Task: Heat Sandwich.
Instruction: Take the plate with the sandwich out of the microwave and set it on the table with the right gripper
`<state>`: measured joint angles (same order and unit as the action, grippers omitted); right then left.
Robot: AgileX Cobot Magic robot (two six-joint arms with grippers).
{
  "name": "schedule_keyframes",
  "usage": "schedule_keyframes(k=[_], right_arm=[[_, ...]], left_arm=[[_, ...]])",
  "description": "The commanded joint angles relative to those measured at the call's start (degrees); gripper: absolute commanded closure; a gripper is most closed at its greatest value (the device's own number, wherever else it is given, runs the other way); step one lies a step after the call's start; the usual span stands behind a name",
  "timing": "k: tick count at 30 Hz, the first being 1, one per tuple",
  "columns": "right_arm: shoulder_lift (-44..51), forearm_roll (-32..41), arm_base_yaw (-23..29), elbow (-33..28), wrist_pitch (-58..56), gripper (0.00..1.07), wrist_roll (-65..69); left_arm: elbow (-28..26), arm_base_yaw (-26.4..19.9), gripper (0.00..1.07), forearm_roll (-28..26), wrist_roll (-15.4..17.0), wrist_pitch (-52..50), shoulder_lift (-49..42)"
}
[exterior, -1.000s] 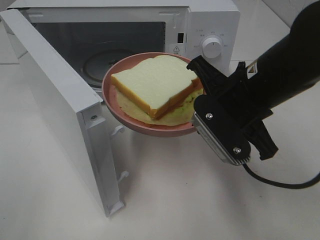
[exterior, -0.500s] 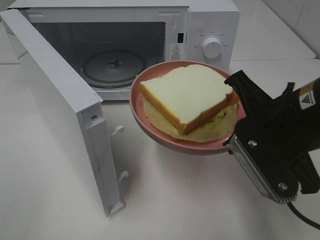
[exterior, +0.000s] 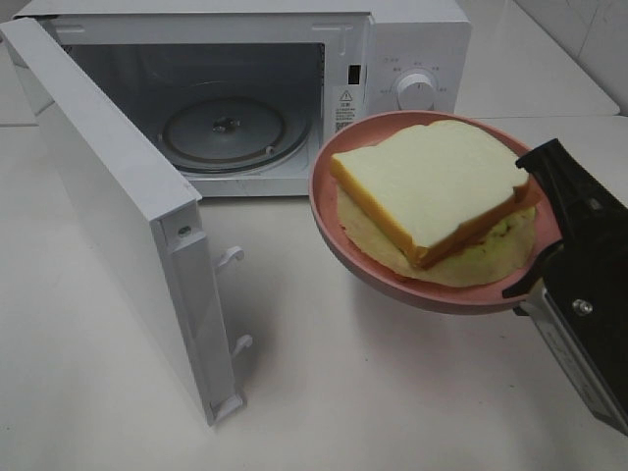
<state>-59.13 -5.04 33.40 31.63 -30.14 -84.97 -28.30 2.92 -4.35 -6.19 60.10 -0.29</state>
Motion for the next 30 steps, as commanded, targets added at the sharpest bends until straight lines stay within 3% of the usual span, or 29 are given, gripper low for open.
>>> schedule_keyframes(k=[1,11,30], right_arm=[[2.92,-2.86,0.11,-0.92,-0.74,1.07,3.84],[7.73,-12.66,0.11,-2.81,-6.19,1.07,19.65],[7.73,-23.61,0.11,-2.81,-13.81,1.07,46.87]], left_arm=[[0.11,-0.17,0.07,-0.29,0.46,-0.69,-0.86],[0.11,-0.17,0.07,-0.29,0.46,-0.69,-0.86],[0.11,-0.17,0.07,-0.29,0.46,-0.69,-0.86]])
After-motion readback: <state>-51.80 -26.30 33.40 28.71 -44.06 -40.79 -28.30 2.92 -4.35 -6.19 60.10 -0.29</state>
